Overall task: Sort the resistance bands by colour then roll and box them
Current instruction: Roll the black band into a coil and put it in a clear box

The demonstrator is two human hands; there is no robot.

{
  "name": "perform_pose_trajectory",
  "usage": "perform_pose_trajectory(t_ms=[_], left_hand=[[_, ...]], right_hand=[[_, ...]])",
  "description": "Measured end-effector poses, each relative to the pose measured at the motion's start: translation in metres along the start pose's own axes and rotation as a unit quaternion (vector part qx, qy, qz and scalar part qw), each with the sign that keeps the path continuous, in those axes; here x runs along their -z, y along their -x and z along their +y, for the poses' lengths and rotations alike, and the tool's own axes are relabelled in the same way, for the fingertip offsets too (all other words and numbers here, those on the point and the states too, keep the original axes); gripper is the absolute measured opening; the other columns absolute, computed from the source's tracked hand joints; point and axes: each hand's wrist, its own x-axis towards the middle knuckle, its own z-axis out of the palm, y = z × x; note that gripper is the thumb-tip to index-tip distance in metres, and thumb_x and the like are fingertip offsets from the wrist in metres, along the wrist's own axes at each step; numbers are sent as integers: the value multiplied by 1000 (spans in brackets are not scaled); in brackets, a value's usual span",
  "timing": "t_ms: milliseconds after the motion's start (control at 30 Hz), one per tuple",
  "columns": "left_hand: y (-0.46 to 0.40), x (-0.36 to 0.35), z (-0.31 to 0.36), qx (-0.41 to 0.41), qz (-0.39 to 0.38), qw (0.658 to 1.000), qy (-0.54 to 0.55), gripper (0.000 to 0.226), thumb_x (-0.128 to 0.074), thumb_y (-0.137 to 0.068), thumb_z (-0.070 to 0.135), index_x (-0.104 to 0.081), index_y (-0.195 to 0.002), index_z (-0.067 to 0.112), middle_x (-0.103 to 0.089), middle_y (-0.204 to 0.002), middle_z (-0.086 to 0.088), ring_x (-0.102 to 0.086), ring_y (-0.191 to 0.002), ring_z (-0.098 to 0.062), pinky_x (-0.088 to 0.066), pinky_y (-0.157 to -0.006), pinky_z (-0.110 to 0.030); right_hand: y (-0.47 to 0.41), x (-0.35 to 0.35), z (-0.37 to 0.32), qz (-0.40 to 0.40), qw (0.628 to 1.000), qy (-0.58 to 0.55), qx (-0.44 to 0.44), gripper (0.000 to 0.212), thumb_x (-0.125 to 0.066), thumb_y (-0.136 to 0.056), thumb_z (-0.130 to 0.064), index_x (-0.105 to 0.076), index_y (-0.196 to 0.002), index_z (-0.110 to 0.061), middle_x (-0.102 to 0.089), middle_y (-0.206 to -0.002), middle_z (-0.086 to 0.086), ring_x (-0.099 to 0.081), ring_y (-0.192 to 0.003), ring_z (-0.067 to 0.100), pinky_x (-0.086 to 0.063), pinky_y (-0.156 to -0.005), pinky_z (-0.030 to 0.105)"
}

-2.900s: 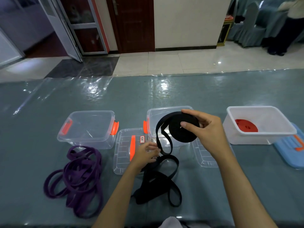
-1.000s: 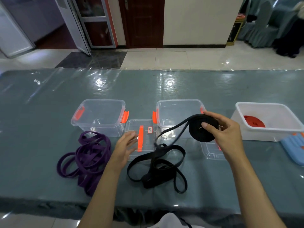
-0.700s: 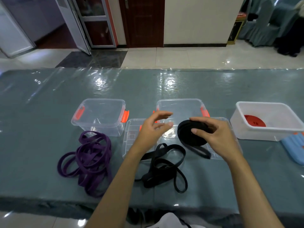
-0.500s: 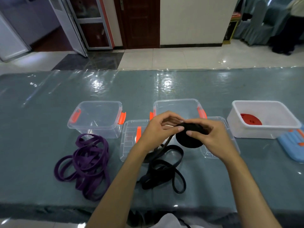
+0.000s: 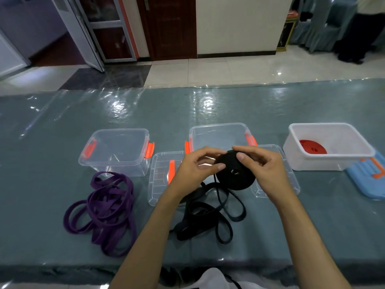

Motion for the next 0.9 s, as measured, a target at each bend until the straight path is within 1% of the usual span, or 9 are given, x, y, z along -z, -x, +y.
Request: perform_pose_trajectory(t_ms=[67, 167, 300, 367, 500, 600, 733, 833, 900], left_hand=[[1, 1, 0, 9, 13, 1000, 27, 30, -84, -88, 13, -79, -112, 31, -78, -115, -1, -75, -107, -21, -59, -98, -32], [0, 0, 0, -3, 53, 997, 50, 27, -87, -83, 11, -79, -104, 26, -80, -106, -3, -76, -99, -21, -59, -91, -29], [-3, -7, -6, -8, 59, 998, 4, 22, -88, -84, 11, -78, -102, 19, -79, -104, -2, -77, -98, -22, -61, -88, -30], [-5, -14, -9, -14, 62, 998, 14, 21, -87, -85, 11, -79, -102, 19, -78, -104, -2, -76, -100, -21, -61, -88, -28], [-11, -15, -12, 0, 18, 1000, 20, 38, -85, -87, 8, -79, -120, 26, -78, -119, 2, -73, -114, -17, -57, -96, -26], [-19, -12, -12, 8, -5, 999, 34, 42, -84, -86, 2, -78, -123, 20, -79, -120, -1, -74, -116, -19, -57, -99, -27], [-29, -18, -16, 1, 27, 1000, 9, 30, -90, -81, 9, -82, -105, 24, -81, -106, -3, -78, -102, -22, -61, -95, -32], [-36, -25, -24, 11, 46, 998, 31, 28, -89, -83, 14, -82, -107, 25, -81, -108, -4, -78, -105, -24, -61, -98, -40], [-41, -25, -25, 21, 25, 999, 27, 36, -87, -86, 18, -80, -119, 28, -80, -118, 0, -76, -112, -21, -59, -101, -34]], right_hand=[[-2, 1, 2, -1, 1000, 1, -6, 24, -72, -98, -13, -81, -114, -29, -81, -112, -5, -75, -113, 15, -58, -99, 29], [-7, 7, 1, -49, 998, -1, -37, 19, -72, -97, -24, -77, -115, -24, -80, -114, -10, -72, -118, 9, -59, -93, 25], [-11, 22, -1, -119, 988, -5, -98, 20, -77, -95, -22, -68, -113, -21, -82, -98, -2, -80, -88, 21, -58, -70, 21], [-10, 25, 0, -108, 992, 6, -67, 20, -73, -98, -14, -70, -116, -19, -81, -95, -1, -78, -88, 15, -56, -75, 18], [-8, 25, 4, -49, 998, 38, -11, 32, -69, -100, -11, -75, -129, -22, -78, -121, -6, -71, -118, 11, -53, -93, 16], [-7, 28, 8, -24, 998, 7, -50, 27, -74, -95, -21, -78, -121, -28, -80, -114, -4, -75, -106, 10, -56, -83, 17], [-10, 41, 12, -63, 987, -49, -140, 32, -88, -81, -27, -68, -105, -28, -82, -95, 12, -80, -81, 26, -61, -64, 27], [-18, 46, 14, -36, 994, -37, -98, 34, -88, -84, -19, -70, -112, -28, -82, -96, 11, -81, -84, 26, -62, -67, 26], [-23, 47, 14, -12, 998, -28, -59, 39, -84, -87, -12, -75, -121, -30, -82, -104, 4, -80, -96, 20, -61, -78, 22]])
